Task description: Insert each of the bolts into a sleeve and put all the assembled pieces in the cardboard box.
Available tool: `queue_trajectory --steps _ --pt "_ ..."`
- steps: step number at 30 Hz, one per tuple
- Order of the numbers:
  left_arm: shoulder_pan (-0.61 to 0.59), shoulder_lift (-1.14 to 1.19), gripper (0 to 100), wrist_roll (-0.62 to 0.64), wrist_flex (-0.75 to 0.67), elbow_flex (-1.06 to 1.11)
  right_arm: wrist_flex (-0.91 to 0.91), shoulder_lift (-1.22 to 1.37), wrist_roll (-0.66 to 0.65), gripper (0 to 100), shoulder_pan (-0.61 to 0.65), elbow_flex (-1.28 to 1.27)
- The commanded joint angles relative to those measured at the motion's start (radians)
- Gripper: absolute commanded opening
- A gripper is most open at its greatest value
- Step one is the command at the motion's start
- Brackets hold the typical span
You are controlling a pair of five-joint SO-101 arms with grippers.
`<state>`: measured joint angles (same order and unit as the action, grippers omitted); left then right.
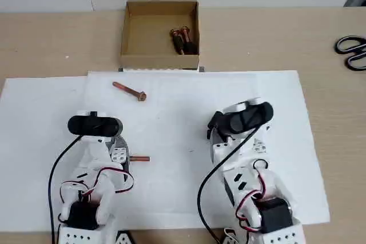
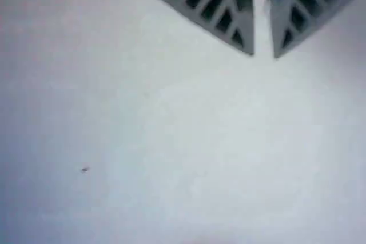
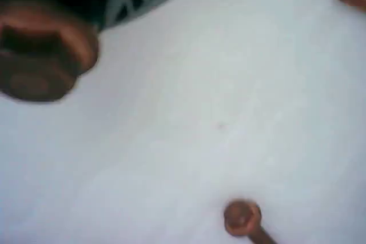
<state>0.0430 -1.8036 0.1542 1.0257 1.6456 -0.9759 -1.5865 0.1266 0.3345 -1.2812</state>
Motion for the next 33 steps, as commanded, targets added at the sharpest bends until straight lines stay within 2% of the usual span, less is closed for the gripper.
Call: queue_trajectory --steps 1,9,19,33 --pt "0.003 -0.006 1 -0.008 -0.025 -0.004 -0.004 0.127 0.018 0.2 -0.008 0.199" --pt "0.003 -0.006 1 -0.008 -0.025 -0.004 0.016 0.621 0.071 0.2 -0.01 0.62" --pt "0.003 -0.006 1 -0.008 -0.025 -0.004 0.249 1.121 -0.012 0.2 -0.005 0.965" --pt "0.003 -0.006 1 -0.006 -0.021 -0.004 0.305 1.834 -0.008 0.2 -0.004 1.668"
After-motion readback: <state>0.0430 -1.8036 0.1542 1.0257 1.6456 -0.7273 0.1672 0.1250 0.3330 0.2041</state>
